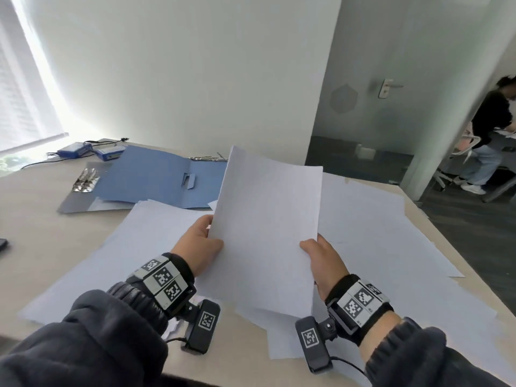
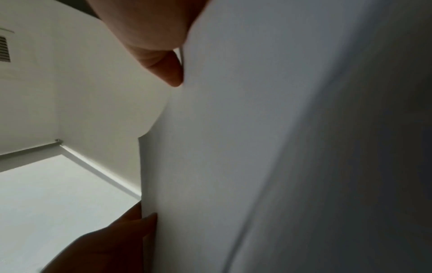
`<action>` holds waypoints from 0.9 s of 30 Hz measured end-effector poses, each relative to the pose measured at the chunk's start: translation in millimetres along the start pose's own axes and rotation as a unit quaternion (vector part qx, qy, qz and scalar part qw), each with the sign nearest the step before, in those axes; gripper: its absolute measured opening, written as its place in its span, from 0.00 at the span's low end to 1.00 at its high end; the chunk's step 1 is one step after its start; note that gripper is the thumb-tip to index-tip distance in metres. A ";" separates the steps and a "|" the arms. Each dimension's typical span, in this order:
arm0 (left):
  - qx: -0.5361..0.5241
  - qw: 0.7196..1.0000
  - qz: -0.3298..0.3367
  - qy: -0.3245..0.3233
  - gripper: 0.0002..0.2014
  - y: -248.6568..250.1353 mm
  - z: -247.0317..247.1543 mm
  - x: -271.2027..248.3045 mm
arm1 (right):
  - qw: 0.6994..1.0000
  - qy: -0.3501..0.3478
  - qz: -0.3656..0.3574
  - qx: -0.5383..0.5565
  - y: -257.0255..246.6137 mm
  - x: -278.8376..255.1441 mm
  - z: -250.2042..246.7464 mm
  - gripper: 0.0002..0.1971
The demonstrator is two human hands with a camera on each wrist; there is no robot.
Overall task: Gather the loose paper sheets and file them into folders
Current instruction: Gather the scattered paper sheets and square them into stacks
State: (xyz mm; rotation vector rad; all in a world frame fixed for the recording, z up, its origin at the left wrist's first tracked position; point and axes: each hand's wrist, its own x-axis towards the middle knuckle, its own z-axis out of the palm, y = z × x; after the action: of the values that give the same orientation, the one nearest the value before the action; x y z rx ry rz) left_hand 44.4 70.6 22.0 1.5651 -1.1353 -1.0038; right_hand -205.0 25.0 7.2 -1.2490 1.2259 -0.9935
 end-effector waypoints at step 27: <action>0.170 0.972 -0.062 0.153 0.21 -48.5 -162.0 -15.5 | 0.963 -0.204 0.083 -0.152 -9.3 -15.8 136.0 0.12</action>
State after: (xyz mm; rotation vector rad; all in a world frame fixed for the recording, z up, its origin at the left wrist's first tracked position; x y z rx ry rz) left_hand 204.4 127.1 15.0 2.0060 -1.0379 -0.6363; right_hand -71.7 57.5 7.4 -1.4734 1.1559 -0.4031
